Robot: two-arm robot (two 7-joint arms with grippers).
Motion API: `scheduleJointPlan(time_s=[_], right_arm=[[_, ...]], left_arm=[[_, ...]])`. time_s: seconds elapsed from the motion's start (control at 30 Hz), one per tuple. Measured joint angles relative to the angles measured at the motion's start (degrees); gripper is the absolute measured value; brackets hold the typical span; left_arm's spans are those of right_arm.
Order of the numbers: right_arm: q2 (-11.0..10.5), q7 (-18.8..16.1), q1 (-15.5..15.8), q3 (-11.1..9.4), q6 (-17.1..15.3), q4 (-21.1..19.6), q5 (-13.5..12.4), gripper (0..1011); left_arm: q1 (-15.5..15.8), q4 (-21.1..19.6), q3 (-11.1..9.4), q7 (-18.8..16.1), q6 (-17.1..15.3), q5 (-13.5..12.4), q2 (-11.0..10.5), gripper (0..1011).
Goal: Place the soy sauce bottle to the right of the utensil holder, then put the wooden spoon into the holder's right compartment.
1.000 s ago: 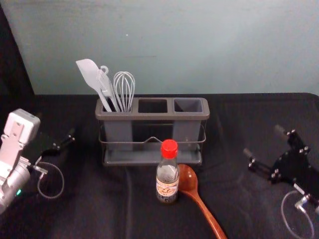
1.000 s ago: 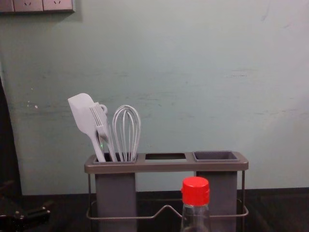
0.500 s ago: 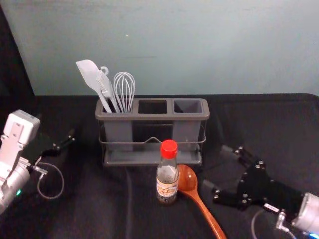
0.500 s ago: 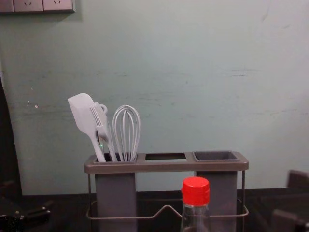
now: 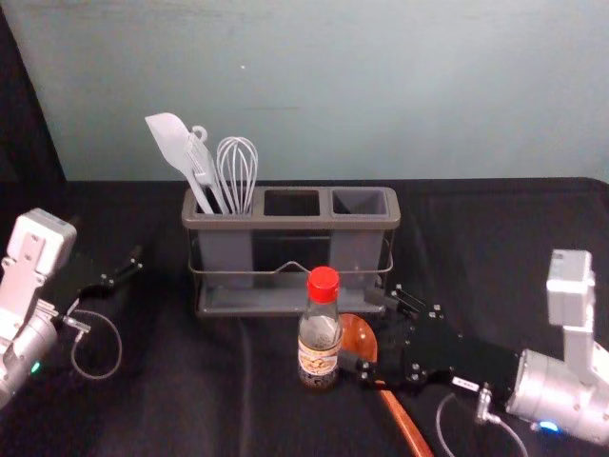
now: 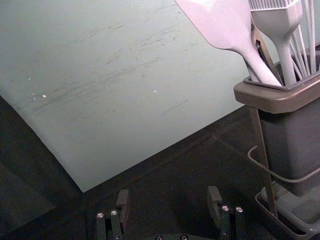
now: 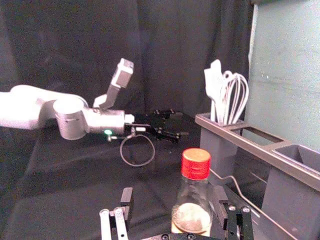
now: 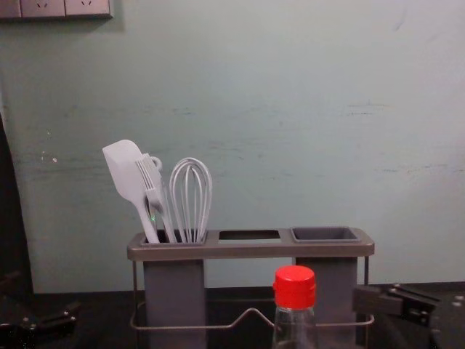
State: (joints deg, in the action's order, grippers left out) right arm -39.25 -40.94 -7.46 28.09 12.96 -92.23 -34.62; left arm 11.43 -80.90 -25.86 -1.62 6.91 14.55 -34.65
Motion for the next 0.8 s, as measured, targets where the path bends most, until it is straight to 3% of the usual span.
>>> scheduleJointPlan(time_s=[0.3,0.8], right_arm=[[3.63,-2.16,-5.93,1.45,-3.72,4.84,2.41,1004],[6.84,-2.93,-10.61,3.30,-5.43,8.02,4.28,1004]], left_arm=[[0.00,0.00,0.00,0.00,0.00,0.00,0.00,1011],[0.00,0.00,0.00,0.00,0.00,0.00,0.00,1012]])
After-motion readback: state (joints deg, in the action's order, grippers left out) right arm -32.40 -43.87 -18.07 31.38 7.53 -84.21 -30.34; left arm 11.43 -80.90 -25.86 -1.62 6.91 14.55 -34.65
